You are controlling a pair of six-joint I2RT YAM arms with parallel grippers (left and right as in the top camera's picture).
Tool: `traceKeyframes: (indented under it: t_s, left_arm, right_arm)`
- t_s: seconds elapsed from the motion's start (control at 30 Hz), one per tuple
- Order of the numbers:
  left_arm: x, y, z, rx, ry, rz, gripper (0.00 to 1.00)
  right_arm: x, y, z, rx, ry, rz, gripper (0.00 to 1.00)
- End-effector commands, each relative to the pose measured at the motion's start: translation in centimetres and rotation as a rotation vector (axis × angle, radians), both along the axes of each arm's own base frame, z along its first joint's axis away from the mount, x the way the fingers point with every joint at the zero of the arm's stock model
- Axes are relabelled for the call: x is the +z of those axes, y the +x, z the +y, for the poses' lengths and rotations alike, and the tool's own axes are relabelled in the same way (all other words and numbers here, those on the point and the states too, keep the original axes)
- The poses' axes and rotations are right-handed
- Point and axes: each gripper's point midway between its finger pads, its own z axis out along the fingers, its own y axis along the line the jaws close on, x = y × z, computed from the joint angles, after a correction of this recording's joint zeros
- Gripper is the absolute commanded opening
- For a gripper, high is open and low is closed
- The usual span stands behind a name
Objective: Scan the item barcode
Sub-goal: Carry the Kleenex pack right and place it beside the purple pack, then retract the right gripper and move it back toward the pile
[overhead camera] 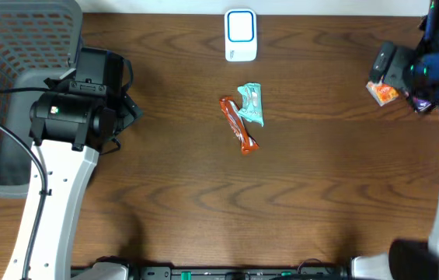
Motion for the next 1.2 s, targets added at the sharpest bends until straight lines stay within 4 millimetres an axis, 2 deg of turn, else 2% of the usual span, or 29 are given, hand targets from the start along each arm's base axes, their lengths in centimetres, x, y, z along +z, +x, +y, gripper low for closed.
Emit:
traceKeyframes:
  t_s: [0.0, 0.17, 0.3, 0.43, 0.67, 0.83, 1.17]
  left_arm:
    - [0.4, -0.2, 0.5, 0.016, 0.016, -0.014, 0.98]
    - [0.4, -0.2, 0.5, 0.016, 0.016, -0.014, 0.98]
    - [0.4, -0.2, 0.5, 0.016, 0.016, -0.014, 0.98]
    - [0.4, -0.2, 0.5, 0.016, 0.016, -0.014, 0.98]
    - [0.4, -0.2, 0.5, 0.016, 0.016, -0.014, 0.98]
    - [0.4, -0.2, 0.5, 0.016, 0.016, -0.014, 0.98]
    - [0.4, -0.2, 0.5, 0.016, 0.016, -0.014, 0.98]
  right_arm:
    - [2.0, -2.1, 3.6, 0.091, 0.038, -0.041, 0.99]
    - [2.7, -6.2, 7.0, 0.212, 0.054, -0.007, 0.99]
    - [2.4, -8.8, 8.1, 0.267, 0.048, 0.055, 0.99]
    - [2.2, -10.0, 8.2, 0.31, 0.029, 0.089, 0.99]
    - [2.5, -9.5, 8.5, 0.321, 0.031, 0.065, 0.99]
    - [3.4, -7.9, 9.7, 0.348, 0.078, -0.013, 0.99]
    - [4.5, -5.0, 10.4, 0.353, 0.086, -0.112, 0.99]
